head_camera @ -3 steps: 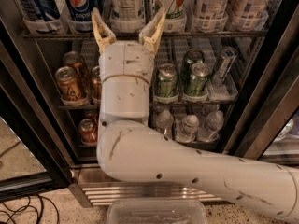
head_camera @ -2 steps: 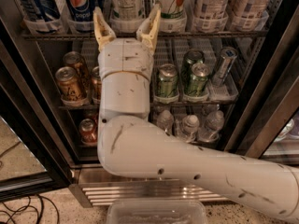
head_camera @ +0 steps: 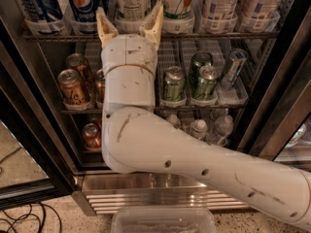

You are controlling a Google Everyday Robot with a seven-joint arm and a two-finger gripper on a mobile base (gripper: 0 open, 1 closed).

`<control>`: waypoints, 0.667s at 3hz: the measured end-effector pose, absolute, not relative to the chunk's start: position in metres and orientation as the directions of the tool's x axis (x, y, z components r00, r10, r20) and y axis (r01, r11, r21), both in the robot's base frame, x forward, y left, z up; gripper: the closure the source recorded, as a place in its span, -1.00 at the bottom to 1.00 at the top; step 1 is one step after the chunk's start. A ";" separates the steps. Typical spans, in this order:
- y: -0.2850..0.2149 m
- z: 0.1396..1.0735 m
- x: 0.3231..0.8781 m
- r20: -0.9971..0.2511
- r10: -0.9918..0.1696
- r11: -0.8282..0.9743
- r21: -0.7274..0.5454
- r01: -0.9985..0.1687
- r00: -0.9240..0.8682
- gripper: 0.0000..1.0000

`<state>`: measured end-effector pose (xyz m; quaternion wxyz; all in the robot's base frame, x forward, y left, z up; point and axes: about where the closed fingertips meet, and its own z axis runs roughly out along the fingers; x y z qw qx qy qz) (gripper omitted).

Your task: Pick 7up can from top shelf of fridge

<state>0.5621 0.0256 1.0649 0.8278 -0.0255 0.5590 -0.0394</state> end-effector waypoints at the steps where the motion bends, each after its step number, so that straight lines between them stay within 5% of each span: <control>1: 0.029 1.064 0.569 -0.929 -0.100 0.995 -0.097 0.024 0.357 -0.44; 2: 0.030 1.077 0.580 -0.922 -0.128 0.992 -0.126 0.029 0.365 -0.36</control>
Offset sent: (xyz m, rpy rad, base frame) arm 0.0198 0.0075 0.0110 -0.0482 0.0139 0.0121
